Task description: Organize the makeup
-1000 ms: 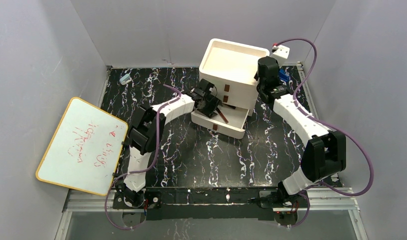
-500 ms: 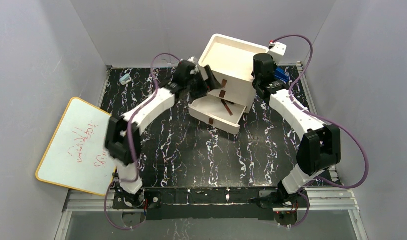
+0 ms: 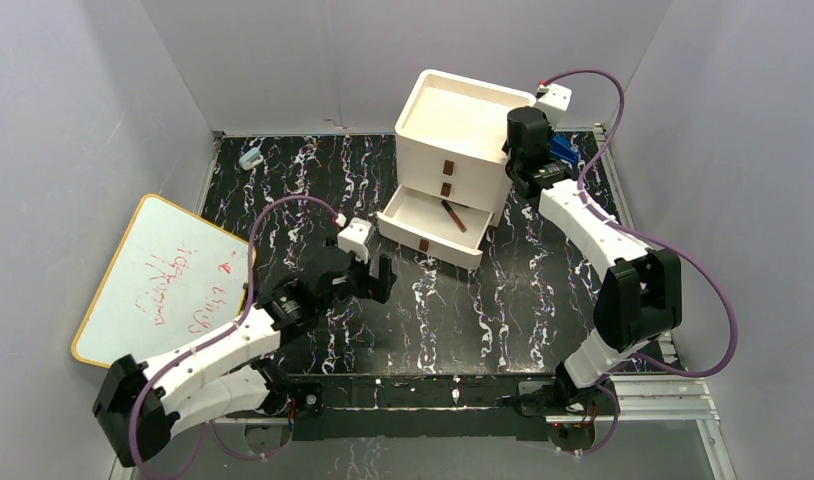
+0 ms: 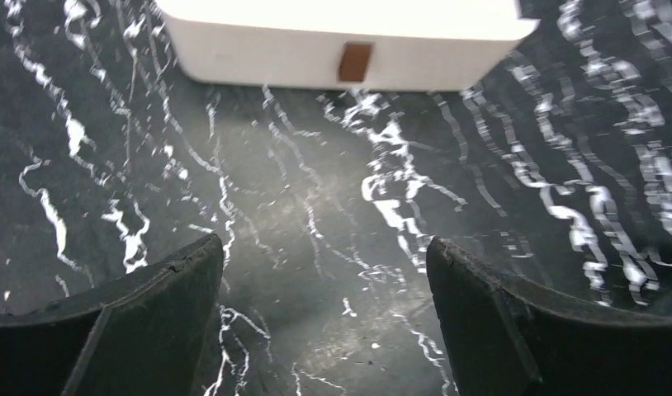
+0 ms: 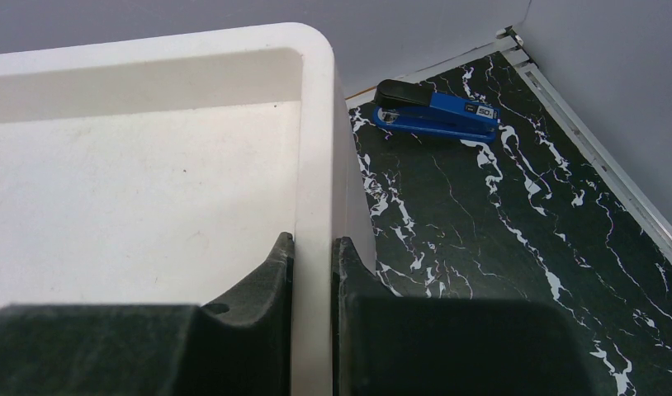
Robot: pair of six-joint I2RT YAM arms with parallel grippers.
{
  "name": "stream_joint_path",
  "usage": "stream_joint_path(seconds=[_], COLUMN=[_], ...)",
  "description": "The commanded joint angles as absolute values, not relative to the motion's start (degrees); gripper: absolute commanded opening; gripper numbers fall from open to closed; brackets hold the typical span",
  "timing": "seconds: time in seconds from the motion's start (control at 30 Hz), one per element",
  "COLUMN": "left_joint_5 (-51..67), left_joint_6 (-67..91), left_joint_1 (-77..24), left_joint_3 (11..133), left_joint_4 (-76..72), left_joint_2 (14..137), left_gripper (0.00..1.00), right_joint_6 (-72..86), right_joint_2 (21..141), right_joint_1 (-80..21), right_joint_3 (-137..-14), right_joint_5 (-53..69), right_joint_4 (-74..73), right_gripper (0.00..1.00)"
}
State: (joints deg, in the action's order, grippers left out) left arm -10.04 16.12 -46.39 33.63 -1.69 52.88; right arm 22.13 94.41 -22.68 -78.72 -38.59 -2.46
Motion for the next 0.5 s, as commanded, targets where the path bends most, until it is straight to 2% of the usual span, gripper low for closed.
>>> stream_joint_path(seconds=[0.0,0.13,0.23,0.47], left_joint_5=[-23.2,-28.1,-26.9,-23.2], left_joint_6=[16.4,14.8,13.1,8.6], left_joint_1=[-48.0,-49.5,-49.7,-50.7], left_joint_3=[33.1,30.7,30.7,42.5], left_joint_4=[-5.9,-19.0,-30.6,-45.9], left_joint_2=[59.4,68.8,77.9,100.8], left_gripper=[0.88,0.9,0.93,0.99], right_joint_6=[22.5,22.7,22.6,22.2], right_joint_2=[103.8,103.5,103.6,104.0], right_joint_1=[-26.2,-26.2,-26.2,-26.2], right_joint_3=[-71.2,-71.3,-72.1,-73.2], right_joint_5=[-20.8,-20.9,-21.2,-21.2], right_joint_4=[-28.4,-28.6,-28.9,-29.1], right_gripper=[0.01,0.01,0.01,0.01])
